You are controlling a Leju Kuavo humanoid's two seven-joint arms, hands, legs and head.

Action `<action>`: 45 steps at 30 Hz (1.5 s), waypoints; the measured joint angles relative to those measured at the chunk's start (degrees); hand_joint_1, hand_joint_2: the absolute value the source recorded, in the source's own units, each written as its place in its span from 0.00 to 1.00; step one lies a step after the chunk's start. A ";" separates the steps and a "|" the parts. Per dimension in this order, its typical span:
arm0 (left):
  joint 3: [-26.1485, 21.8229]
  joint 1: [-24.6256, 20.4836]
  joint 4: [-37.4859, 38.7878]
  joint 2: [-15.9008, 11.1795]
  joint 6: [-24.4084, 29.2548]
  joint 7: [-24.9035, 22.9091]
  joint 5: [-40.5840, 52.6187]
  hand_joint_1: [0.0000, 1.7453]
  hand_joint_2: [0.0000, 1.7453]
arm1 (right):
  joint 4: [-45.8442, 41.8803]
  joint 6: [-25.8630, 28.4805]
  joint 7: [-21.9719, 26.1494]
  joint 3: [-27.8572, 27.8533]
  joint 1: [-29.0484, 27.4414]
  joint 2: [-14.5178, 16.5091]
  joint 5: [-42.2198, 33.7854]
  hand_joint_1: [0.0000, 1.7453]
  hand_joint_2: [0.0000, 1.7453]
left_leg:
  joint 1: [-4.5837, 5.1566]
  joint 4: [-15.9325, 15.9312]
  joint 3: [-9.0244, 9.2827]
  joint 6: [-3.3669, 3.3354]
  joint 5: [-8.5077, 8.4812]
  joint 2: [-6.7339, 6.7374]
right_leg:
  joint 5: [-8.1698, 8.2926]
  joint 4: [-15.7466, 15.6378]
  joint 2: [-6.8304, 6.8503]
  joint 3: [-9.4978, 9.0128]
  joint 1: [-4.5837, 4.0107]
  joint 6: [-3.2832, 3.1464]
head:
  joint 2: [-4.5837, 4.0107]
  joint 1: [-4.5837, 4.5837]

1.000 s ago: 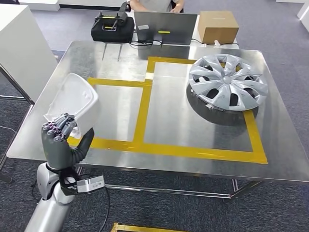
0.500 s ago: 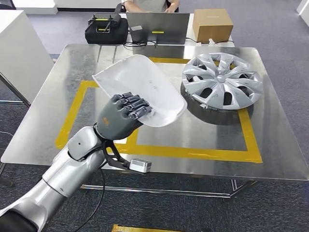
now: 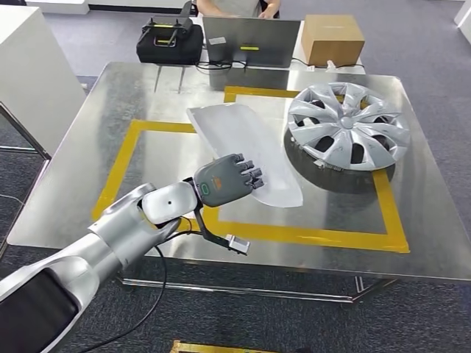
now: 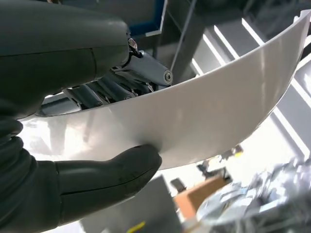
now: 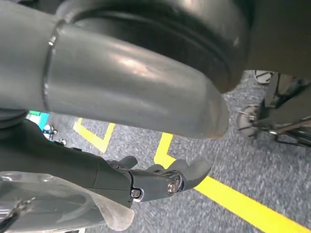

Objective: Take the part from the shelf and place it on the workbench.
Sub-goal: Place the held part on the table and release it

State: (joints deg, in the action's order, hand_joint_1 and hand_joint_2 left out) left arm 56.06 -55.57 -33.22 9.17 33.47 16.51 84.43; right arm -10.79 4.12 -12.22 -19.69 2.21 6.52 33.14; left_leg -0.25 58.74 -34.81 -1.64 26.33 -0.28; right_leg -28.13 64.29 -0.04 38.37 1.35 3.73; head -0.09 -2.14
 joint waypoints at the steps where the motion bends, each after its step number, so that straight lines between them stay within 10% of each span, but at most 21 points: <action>1: 0.50 -0.79 1.49 -0.03 -1.19 -0.83 0.06 1.00 1.00 | 0.01 -0.02 -0.05 0.01 0.04 0.02 0.04 0.00 0.00 | 0.08 0.23 -0.06 0.30 0.18 -0.04 | 1.08 -3.08 -0.04 -1.52 0.07 -0.15 | 0.00 0.00; 6: 1.46 -3.31 7.67 -1.55 -6.50 -5.20 -1.92 1.00 1.00 | 0.02 0.02 -0.50 -0.04 -0.19 0.05 -0.62 0.00 0.00 | 0.13 0.98 -0.21 1.77 0.87 0.02 | 1.19 -5.24 -0.38 -2.94 -0.07 -2.11 | 0.00 -0.03; 12: 0.86 -4.09 12.36 -5.99 -8.83 -10.44 -4.11 1.00 1.00 | 0.02 0.11 -0.47 -1.23 -0.32 0.18 -2.91 0.00 0.00 | 0.07 16.91 -8.01 2.47 6.95 0.04 | 0.89 -5.35 -0.49 -3.48 -0.28 -3.46 | 0.00 0.12; 17: -1.98 -4.44 13.94 -9.22 -8.62 -13.34 -6.25 1.00 1.00 | 0.02 0.52 0.16 -2.47 -0.32 0.76 -3.68 0.00 0.00 | 0.94 1.81 -1.77 -0.01 -1.05 0.11 | 0.59 -5.34 -0.64 -3.77 -0.89 -3.46 | 0.00 0.06; 22: -4.61 -4.38 14.70 -10.70 -8.54 -13.75 -8.04 1.00 1.00 | 0.02 0.70 0.99 -3.44 -0.25 1.09 -3.74 0.00 0.00 | 0.71 -1.00 -0.59 -0.36 -1.53 0.03 | -0.57 -4.28 -0.35 -2.82 -0.87 -2.17 | 0.00 0.11; 26: -6.48 -3.47 14.93 -10.43 -8.57 -13.40 -9.61 1.00 1.00 | 0.02 0.70 1.54 -4.12 -0.14 1.06 -3.58 0.00 0.00 | 0.40 -1.38 -0.33 -0.45 -1.72 0.06 | -5.72 8.33 -0.29 3.67 -0.61 -1.23 | 0.00 0.02; 28: -7.22 -2.63 15.02 -10.04 -8.29 -13.03 -9.94 1.00 1.00 | 0.02 0.57 1.73 -4.28 -0.19 1.04 -3.41 0.00 0.00 | 0.30 -1.27 -0.31 -0.39 -1.57 0.03 | -4.37 8.96 -0.25 4.57 -0.51 -0.85 | 0.00 0.02; 30: -7.92 -2.16 15.04 -9.60 -7.72 -12.50 -10.17 1.00 1.00 | 0.02 0.37 1.84 -4.45 -0.16 0.94 -3.09 0.00 0.00 | 0.13 -0.90 -0.30 -0.05 -1.24 -0.04 | -0.43 1.84 -0.14 1.48 -0.36 -0.61 | 0.00 0.02; 34: -9.60 -1.92 15.06 -9.07 -6.10 -11.30 -10.76 0.00 1.00 | 0.02 0.06 1.98 -4.61 0.12 0.85 -2.53 0.00 0.00 | 0.40 -0.08 -0.62 0.99 -0.76 -0.15 | 1.42 -5.54 -0.35 -2.74 -0.56 -1.67 | 0.00 -0.02; 36: -10.35 -1.76 15.05 -8.87 -5.41 -10.90 -10.99 0.00 1.00 | 0.02 0.08 1.99 -4.68 0.08 0.82 -2.48 0.00 0.00 | 0.28 0.08 -0.60 1.46 -0.54 -0.13 | 1.58 -5.61 -0.42 -2.81 -0.51 -2.44 | 0.00 0.00; 40: -11.34 -1.54 15.06 -8.72 -4.38 -10.36 -10.98 0.00 0.00 | 0.02 -0.04 1.97 -4.89 0.14 0.78 -2.46 0.00 0.00 | 0.04 9.88 -4.74 2.48 4.91 0.00 | 1.56 -5.78 -0.32 -3.16 -0.32 -3.58 | 0.00 0.25; 43: -11.43 -0.83 15.08 -8.70 -4.02 -9.67 -10.60 0.00 0.00 | 0.02 -0.29 1.73 -5.00 0.04 0.78 -2.40 0.00 0.00 | 0.01 16.11 -7.61 2.46 6.36 0.00 | 1.48 -5.77 -0.39 -3.29 -0.34 -3.69 | 0.00 0.26; 45: -11.57 -0.68 15.07 -8.70 -3.66 -9.18 -10.40 0.00 0.00 | 0.02 -0.37 1.62 -5.02 -0.04 0.78 -2.26 0.00 0.00 | 0.05 10.35 -4.88 1.97 2.74 0.00 | 1.44 -5.76 -0.45 -3.47 -0.40 -3.65 | 0.00 0.25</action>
State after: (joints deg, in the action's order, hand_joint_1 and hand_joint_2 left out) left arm 44.48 -56.25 -18.15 0.48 29.81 7.33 74.02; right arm -10.78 3.75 -10.60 -24.71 2.17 7.30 30.88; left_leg -0.20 69.09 -39.68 0.33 29.07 -0.28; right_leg -26.69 58.52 -0.48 34.90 0.95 0.07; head -0.09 -1.89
